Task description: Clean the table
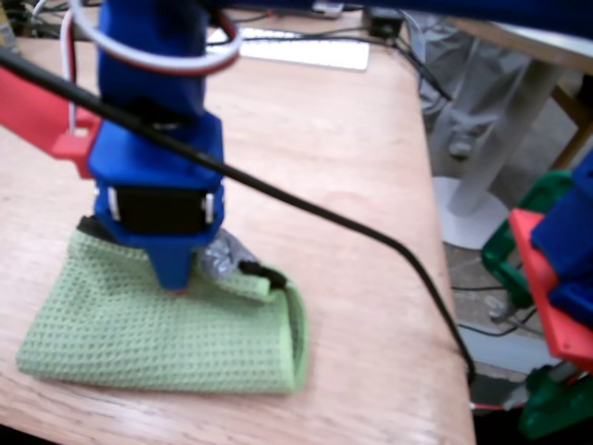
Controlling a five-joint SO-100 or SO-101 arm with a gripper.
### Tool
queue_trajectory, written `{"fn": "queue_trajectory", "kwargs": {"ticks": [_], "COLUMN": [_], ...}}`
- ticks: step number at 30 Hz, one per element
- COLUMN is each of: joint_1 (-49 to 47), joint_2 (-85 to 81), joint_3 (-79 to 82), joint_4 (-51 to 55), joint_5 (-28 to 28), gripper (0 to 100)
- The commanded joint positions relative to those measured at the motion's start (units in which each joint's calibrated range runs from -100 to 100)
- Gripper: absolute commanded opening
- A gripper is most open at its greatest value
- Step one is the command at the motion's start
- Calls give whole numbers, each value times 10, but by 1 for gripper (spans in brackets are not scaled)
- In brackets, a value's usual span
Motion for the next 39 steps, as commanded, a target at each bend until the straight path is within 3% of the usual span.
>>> {"fn": "queue_trajectory", "kwargs": {"ticks": [1,5,8,16,34,39], "joint_1": [15,54,57,198,851,951], "joint_2": [42,58,32,14,51,47], "joint_3": [-4,1,116,196,184,184], "joint_4": [-10,-9,-20,-22,-93,-93], "joint_5": [0,0,0,11,174,207], "gripper": [0,0,0,0,0,0]}}
